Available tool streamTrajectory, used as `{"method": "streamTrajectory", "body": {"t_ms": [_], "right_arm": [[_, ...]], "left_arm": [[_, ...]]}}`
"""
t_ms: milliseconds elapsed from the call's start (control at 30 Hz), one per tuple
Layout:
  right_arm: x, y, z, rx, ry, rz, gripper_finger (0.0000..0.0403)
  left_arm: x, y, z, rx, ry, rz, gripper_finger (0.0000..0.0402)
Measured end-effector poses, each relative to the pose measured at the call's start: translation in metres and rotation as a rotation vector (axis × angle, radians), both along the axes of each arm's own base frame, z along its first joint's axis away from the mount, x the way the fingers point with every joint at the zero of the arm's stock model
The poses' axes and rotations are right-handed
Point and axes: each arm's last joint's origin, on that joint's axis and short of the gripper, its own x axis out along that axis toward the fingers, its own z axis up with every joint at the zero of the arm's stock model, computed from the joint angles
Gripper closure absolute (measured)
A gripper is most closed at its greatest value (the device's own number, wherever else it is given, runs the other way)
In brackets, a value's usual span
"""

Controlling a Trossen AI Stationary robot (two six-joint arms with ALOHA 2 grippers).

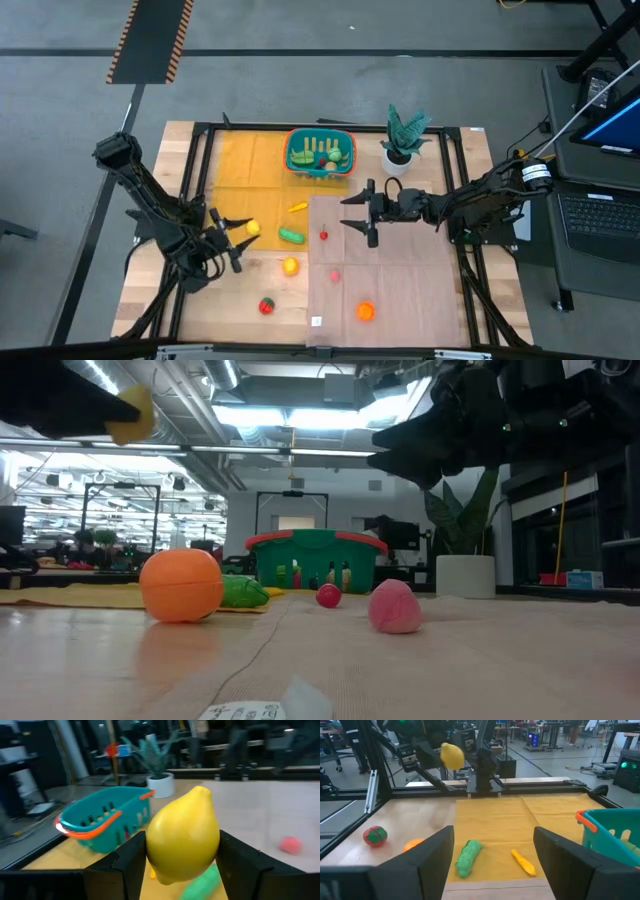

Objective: Pick and placing Produce into tupperware
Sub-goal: Put the yellow lemon into the blue basket

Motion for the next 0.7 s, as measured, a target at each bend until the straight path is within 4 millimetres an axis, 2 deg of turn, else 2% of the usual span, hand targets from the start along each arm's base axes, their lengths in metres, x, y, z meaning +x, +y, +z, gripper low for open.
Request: {"method": "streamTrajectory", "body": {"t_ms": [167, 367, 700], "right_arm": [[0.000, 0.000, 0.000, -0.002, 0.000, -0.012, 0.0128], [0.000, -0.004, 0.000, -0.012, 0.001, -0.146, 0.0128], [0.000, -0.004, 0.000, -0.012, 0.002, -0.142, 0.0128]], "left_arm": [[0.013, 0.014, 0.000, -0.008, -0.007, 0.100, 0.0206], [0.024, 0.028, 0.000, -0.010, -0.003, 0.192, 0.0206], [0.038, 0.048, 0.000, -0.064, 0.023, 0.270, 0.0206]]}}
